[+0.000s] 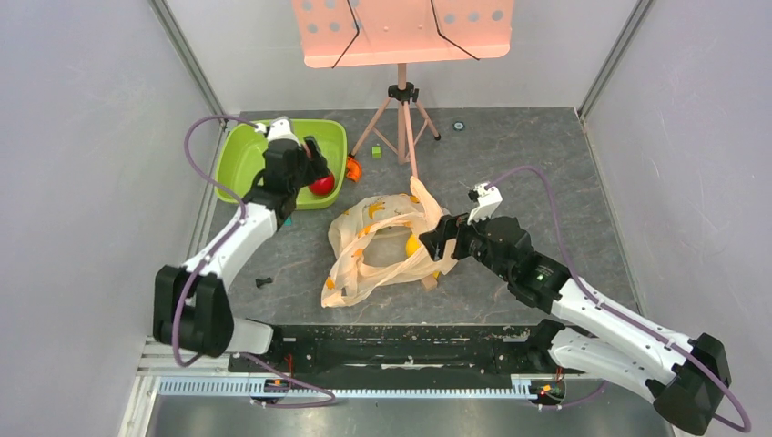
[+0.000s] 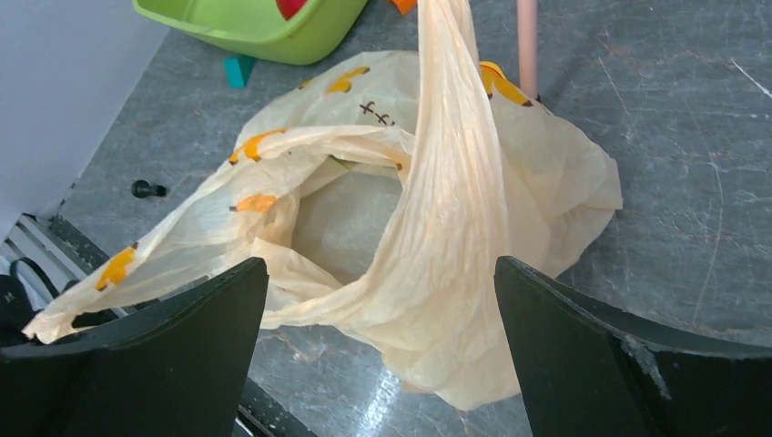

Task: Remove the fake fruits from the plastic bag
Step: Place the fake fruit in the bin.

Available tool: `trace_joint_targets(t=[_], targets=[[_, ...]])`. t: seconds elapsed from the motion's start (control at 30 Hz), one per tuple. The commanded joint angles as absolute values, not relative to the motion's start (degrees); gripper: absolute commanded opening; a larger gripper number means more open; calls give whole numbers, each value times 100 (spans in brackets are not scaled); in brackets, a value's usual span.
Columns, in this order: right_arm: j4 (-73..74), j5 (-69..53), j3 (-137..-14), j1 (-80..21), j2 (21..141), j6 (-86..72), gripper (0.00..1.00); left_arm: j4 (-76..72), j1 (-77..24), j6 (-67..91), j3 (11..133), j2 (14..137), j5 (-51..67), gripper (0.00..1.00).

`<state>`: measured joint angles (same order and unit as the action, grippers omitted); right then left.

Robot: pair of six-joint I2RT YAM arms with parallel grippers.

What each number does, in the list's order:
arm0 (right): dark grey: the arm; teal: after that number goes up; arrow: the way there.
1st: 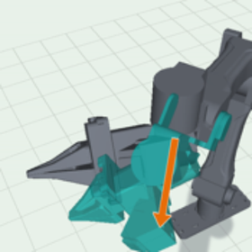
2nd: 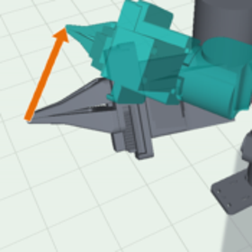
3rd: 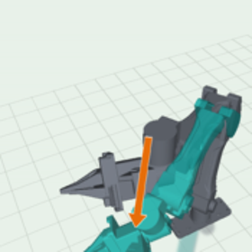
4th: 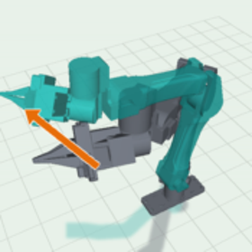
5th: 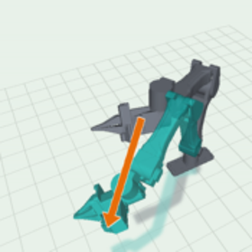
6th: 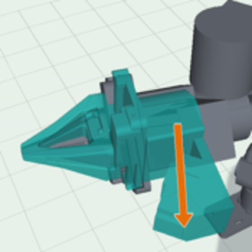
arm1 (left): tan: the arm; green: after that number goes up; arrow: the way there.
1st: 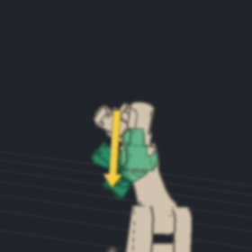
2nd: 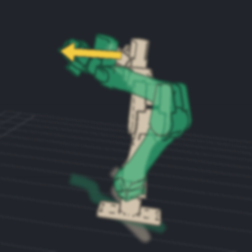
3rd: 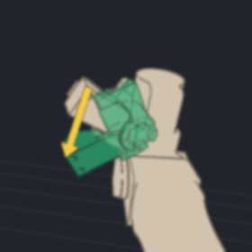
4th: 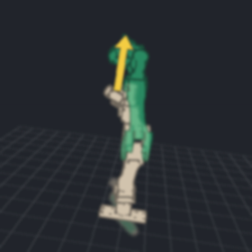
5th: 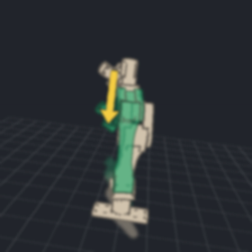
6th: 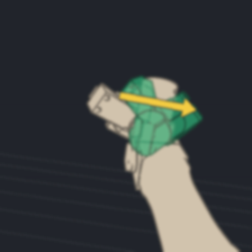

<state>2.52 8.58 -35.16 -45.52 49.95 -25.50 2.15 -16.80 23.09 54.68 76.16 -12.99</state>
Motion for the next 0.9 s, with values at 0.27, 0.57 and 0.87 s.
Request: trace_joint_targets(t=[0.27, 0.57, 0.87], targets=[[897, 989, -3489, -4531, 4822, -1885, 98, 340, -313, 3158, 6733, 9692, -910, 45], [1083, 1082, -3466, -4540, 4730, -1773, 98, 880, -311, 3037, 7490, 10893, -1197, 45], [1112, 1000, -3625, -4535, 4887, -1608, 98, 1118, -282, 2951, 7647, 11235, -1249, 72]])
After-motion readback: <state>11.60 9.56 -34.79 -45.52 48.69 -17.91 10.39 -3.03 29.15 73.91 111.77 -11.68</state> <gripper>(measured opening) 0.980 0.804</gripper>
